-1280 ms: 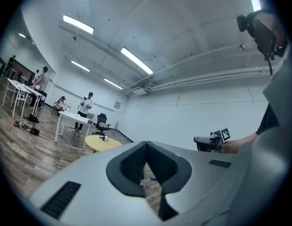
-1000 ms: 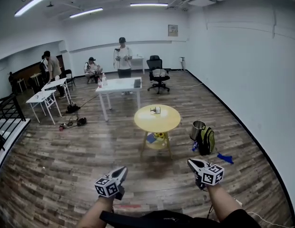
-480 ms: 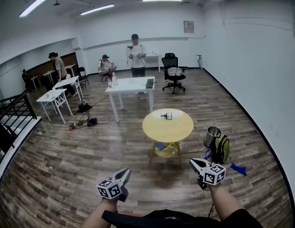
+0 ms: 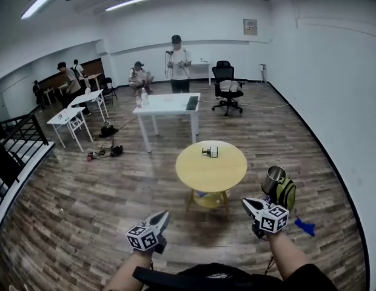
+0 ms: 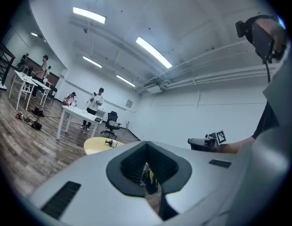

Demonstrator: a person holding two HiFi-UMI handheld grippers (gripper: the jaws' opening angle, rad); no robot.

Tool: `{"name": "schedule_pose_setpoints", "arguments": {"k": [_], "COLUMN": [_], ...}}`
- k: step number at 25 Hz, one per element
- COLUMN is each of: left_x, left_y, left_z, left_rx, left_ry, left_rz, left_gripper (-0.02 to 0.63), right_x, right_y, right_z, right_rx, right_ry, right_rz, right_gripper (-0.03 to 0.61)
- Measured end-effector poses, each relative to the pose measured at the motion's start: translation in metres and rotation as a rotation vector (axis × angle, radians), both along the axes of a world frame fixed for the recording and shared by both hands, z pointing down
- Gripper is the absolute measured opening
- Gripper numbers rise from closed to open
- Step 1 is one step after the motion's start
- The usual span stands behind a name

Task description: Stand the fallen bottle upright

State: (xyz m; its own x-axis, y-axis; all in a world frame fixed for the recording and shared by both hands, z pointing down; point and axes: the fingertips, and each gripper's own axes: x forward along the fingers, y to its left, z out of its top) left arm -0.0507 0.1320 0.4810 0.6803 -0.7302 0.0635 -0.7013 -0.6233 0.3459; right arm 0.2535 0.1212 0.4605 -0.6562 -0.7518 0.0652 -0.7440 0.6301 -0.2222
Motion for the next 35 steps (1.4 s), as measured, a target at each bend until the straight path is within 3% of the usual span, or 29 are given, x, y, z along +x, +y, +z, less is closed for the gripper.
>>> {"name": "schedule_pose_setpoints", "arguments": {"k": [7, 15, 22, 28, 35], "left_x": [-0.011, -0.077, -0.103, -0.088, -0.017], "left_y": [-0.106, -0.261, -0.365, -0.43, -0.507], "left_z": [0.012, -0.005, -0.001, 0.016, 0.027], "left_rx": [-0.014, 0.009, 0.001, -0.02, -0.015], "left_ry": [0.016, 0.01, 0.023, 0.022, 0.005], "left_rz": [0.043, 0.147, 0.196, 0.184, 0.118], "left_gripper": [0.031, 0.031, 0.031, 0.031, 0.031], "right_x": [-0.01, -0.077, -0.112, -0.098, -0.033], "right_y": [-0.095, -0.223, -0.317, -0.395, -0.498], "right_z": [0.015, -0.002, 0.007, 0.021, 0.038], "right_rx": [-0.022, 0.003, -0.01, -0.025, -0.022], "right_ry": [0.008, 0.024, 0.023, 0.012, 0.014], "right_rz": [0.043, 0.135, 0.156, 0.139, 0.049], "right_gripper": [0.006, 0.006, 0.006, 0.006, 0.006]}}
